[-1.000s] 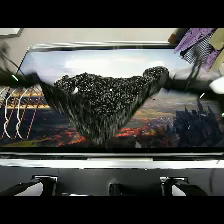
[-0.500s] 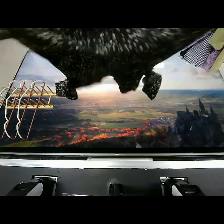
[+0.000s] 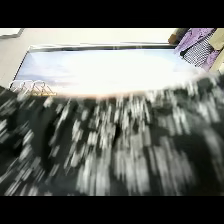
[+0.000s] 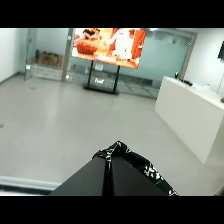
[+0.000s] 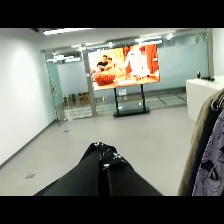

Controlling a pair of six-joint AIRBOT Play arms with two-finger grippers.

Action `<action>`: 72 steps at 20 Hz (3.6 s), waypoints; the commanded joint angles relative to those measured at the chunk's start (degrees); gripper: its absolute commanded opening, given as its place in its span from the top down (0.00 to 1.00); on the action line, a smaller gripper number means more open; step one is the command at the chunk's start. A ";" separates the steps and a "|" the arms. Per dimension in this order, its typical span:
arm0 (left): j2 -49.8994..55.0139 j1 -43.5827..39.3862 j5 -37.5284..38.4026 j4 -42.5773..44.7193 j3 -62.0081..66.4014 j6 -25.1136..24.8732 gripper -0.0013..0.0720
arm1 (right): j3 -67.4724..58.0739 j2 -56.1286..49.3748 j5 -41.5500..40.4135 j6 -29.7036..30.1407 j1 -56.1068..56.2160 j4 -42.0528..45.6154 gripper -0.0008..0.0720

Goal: Fold the clothes and pants, and hang the long-sleeved shirts on hangers.

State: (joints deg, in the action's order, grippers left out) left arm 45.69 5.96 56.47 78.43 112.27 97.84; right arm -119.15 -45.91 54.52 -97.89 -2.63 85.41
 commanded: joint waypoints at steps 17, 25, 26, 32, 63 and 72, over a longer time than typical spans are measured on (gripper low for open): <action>57.33 -11.02 -10.73 1.09 -11.78 3.85 0.95 | 3.43 -66.20 0.28 -1.81 0.09 -23.43 0.84; 50.93 -7.82 13.60 1.07 -9.84 2.43 0.14 | 3.78 -51.93 26.62 5.29 -0.13 -4.96 0.40; 48.02 -6.84 15.50 1.11 -10.80 1.92 0.14 | 5.57 -48.70 27.96 5.07 -0.79 -5.73 0.40; 25.62 -5.92 14.01 1.11 -39.60 1.90 0.14 | 45.70 -20.57 23.76 0.22 5.33 -9.18 0.40; 21.70 -42.29 9.60 1.14 -60.52 16.13 0.14 | 84.46 -7.21 2.58 -37.92 38.88 -4.83 0.93; 33.86 -50.84 8.85 2.01 -60.52 22.23 0.16 | 84.46 -3.91 4.31 -39.36 38.88 -5.44 0.93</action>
State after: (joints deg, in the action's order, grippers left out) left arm 76.82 -42.94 65.95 79.64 51.75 118.26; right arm -34.65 -50.26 58.13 -136.88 36.18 80.12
